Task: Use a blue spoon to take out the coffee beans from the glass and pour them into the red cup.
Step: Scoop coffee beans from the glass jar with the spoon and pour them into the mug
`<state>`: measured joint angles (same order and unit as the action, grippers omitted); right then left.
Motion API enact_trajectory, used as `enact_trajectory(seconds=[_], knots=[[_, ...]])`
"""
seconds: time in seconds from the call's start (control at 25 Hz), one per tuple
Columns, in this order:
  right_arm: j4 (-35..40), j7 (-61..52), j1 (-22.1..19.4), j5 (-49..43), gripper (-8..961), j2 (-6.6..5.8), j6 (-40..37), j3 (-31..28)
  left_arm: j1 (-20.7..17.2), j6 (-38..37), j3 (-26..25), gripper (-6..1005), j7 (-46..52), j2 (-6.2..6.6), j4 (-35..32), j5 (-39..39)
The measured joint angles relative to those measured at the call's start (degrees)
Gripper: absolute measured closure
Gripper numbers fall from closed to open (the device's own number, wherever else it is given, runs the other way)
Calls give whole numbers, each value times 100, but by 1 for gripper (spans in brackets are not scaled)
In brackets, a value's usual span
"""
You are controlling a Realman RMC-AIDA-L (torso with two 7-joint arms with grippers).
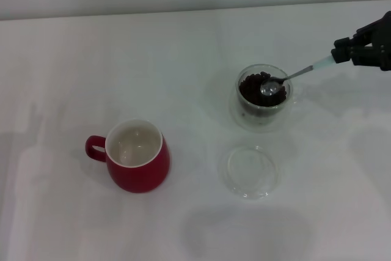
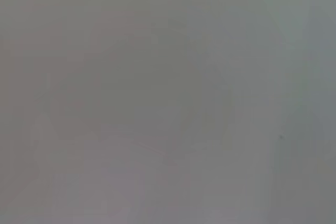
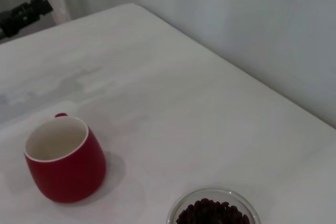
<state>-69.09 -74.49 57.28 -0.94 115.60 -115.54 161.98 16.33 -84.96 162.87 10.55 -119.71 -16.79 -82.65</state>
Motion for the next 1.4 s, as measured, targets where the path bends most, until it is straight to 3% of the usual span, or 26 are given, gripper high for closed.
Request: enact_trajectory(seconds=[0.64,1.4], knots=[[363,-182,38,-236,809,-2,397,-7,21,6,0,165,9,0,-9,48],[503,-1763,217,-597,809,-34,700,0,29,-73,-1,165,9,3,-9,47]])
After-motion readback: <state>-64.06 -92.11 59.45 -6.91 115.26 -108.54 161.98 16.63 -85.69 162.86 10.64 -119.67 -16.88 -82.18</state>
